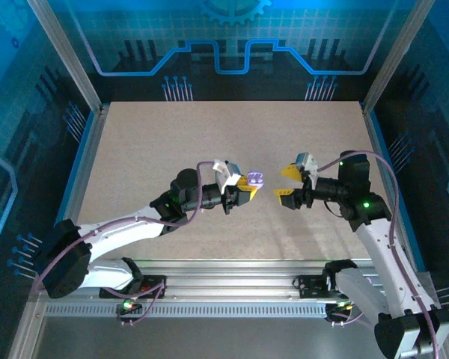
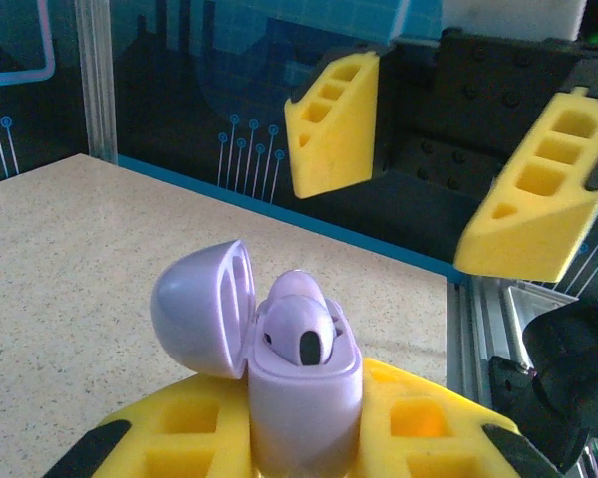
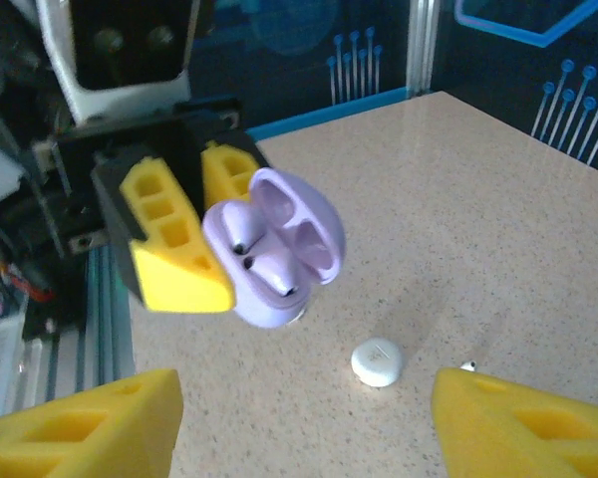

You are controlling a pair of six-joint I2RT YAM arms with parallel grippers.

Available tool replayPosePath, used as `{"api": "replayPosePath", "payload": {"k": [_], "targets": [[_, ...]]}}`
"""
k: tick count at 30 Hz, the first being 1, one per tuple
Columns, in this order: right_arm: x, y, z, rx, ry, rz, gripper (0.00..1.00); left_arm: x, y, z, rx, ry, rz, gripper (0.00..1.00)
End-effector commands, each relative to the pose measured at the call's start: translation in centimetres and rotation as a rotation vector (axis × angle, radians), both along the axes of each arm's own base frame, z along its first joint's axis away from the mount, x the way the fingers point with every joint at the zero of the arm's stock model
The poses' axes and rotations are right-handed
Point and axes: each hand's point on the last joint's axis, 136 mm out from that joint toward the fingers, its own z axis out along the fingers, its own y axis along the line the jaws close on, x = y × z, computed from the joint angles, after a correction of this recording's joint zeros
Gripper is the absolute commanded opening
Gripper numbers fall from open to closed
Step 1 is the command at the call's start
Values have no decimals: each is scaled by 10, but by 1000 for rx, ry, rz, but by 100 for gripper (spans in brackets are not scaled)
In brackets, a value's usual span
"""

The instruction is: Insert the wireless bluetooth earbuds into the charging case

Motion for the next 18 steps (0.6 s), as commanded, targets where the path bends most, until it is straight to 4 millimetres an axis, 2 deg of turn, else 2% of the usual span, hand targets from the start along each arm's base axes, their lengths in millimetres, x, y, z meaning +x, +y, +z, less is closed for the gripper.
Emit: {"api": "replayPosePath", "payload": {"k": [1, 8, 18], "targets": [[-11, -2, -2, -80, -39, 70, 69, -9, -2, 31, -40, -78, -42, 20], [6, 1, -6, -108, -16, 79, 69, -16, -1, 34, -45, -93, -68, 20], [-3, 25, -18, -167, 30, 204, 68, -20, -2, 38, -53, -104, -91, 20]]}}
